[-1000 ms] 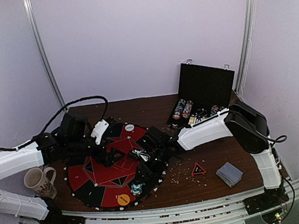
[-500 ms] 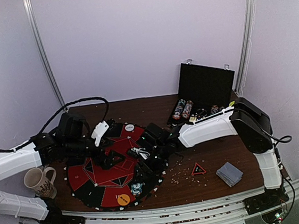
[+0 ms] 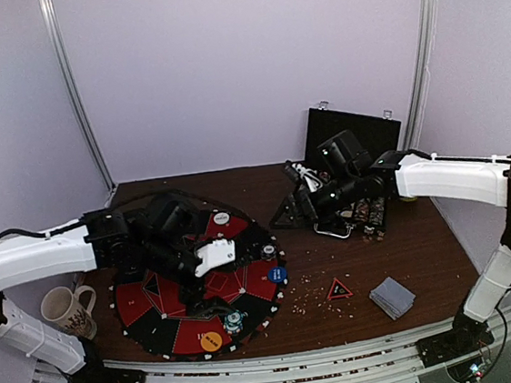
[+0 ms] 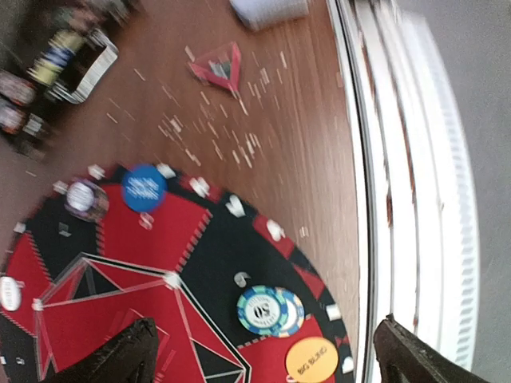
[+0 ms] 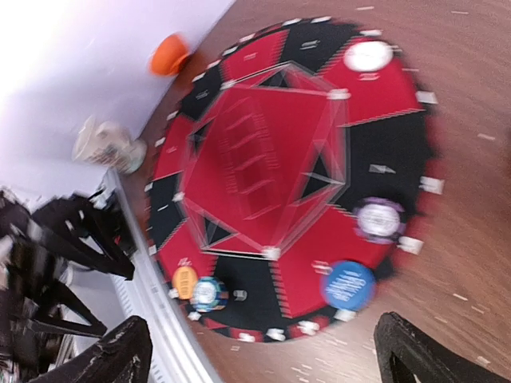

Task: Distribute texas hold em gaming equipment
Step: Place the poker chips pile in the big blind area, then adjust the poker chips pile in the big blind area.

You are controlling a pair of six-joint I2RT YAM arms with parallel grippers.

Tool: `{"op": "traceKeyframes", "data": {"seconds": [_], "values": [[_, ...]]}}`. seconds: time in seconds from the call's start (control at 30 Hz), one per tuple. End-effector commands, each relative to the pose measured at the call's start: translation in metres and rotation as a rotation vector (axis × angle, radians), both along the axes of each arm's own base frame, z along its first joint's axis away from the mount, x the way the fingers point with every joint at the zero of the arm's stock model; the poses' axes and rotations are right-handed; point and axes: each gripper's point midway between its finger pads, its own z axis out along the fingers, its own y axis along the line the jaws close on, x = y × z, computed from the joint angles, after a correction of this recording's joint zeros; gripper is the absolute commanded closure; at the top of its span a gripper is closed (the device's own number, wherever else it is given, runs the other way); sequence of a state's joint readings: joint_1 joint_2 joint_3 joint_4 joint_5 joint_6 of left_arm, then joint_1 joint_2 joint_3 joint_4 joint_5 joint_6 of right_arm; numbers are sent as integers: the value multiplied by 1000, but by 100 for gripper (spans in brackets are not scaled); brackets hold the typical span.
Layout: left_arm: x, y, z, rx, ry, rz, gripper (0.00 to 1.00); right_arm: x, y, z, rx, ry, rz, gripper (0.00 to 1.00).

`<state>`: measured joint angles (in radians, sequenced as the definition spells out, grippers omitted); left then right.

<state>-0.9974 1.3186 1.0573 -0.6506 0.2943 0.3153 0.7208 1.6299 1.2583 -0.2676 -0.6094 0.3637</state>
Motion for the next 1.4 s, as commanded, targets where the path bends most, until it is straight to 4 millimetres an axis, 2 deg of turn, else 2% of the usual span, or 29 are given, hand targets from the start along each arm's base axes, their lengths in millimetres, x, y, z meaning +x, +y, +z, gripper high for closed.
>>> {"op": "traceKeyframes", "data": {"seconds": [0.0,0.1,0.2,0.3,0.4,0.6,0.73,1.03,1.17,1.27,1.37], "values": [[1,12,-60,284,-25,-129,3,13,-60,-26,-134,-9,-154,0],[1,4,-87,363,-36,-186,3,14,-83,-29,-152,-24,-198,0],[7,2,-105,403,-62,-199,2,10,-94,-33,-141,-22,-201,0],[12,-4,-114,393,-87,-210,2,5,-100,-40,-149,-13,-194,0],[6,-10,-121,379,-46,-236,2,2,-103,-45,-154,-4,-185,0],[-10,-6,-133,390,8,-271,2,1,-107,-52,-155,8,-177,0],[-9,-2,-140,415,-5,-266,3,1,-107,-56,-152,19,-171,0],[-5,3,-157,453,-57,-239,11,0,-108,-61,-157,34,-170,0],[1,-6,-154,430,-94,-206,20,2,-110,-61,-162,35,-173,0],[-5,-4,-158,439,-96,-216,23,2,-111,-62,-162,34,-176,0],[-5,3,-163,462,-104,-215,34,2,-113,-63,-164,36,-180,0]]}}
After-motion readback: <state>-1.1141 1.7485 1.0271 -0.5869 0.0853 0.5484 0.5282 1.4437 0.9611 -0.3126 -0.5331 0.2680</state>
